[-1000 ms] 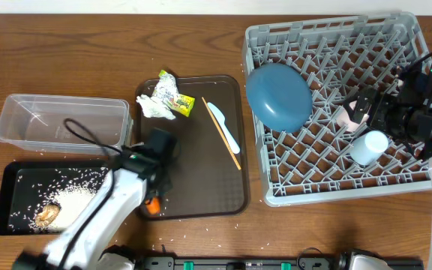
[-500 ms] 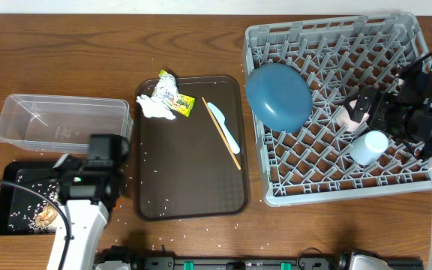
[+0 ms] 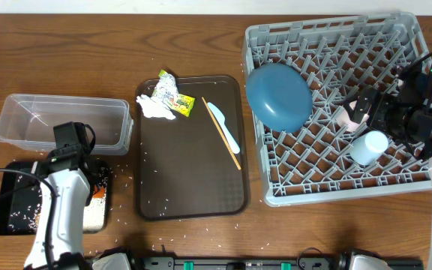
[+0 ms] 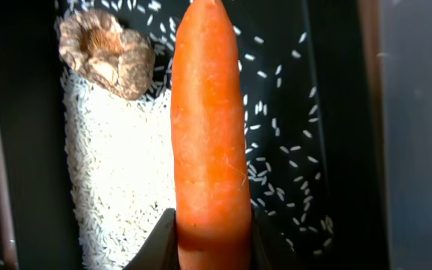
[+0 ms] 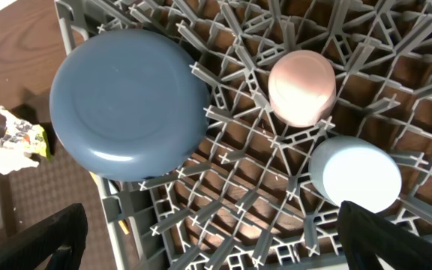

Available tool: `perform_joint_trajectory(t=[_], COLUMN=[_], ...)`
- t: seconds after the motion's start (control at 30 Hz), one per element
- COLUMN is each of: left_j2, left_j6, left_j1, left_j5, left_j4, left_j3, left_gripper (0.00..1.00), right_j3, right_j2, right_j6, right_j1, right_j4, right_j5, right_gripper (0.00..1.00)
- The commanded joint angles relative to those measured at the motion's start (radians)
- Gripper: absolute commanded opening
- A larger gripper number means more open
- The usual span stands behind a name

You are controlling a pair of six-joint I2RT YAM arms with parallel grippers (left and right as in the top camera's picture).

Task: Sort waste into correct bins and load items into the dishwasher rack
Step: 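Carry the carrot left and drop it onto the black tray, then move the left gripper to the foil wrapper on the brown tray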

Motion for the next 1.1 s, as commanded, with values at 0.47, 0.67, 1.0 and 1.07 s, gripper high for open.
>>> perform_joint_trajectory(t=[0.47, 0.67, 1.0, 1.07], left_j2=[-0.148, -0.135, 0.211, 0.283], left_j6=[0.659, 0.958, 1.212, 1.264], left_j1=[-0.006, -0.150, -0.433, -0.455], left_j5=[0.425, 0.626, 0.436, 0.414], left_j4=[-0.021, 0.108, 0.384, 0.434], left_j3=[0.232, 0.316, 0.316, 0.316], left_gripper=[0.80, 0.80, 0.79, 0.79], right_j3=[0.005, 0.005, 0.005, 0.005], right_j2=[-0.001, -0.001, -0.001, -0.001], right_j6=[-0.014, -0.006, 0.009, 0.009], right_j1=[0.014, 0.014, 0.014, 0.014], right_j4=[0.008, 0.027, 0.014, 0.002], right_j5=[0.002, 0.002, -0.008, -0.008], right_gripper=[0.99, 0.99, 0.99, 0.99])
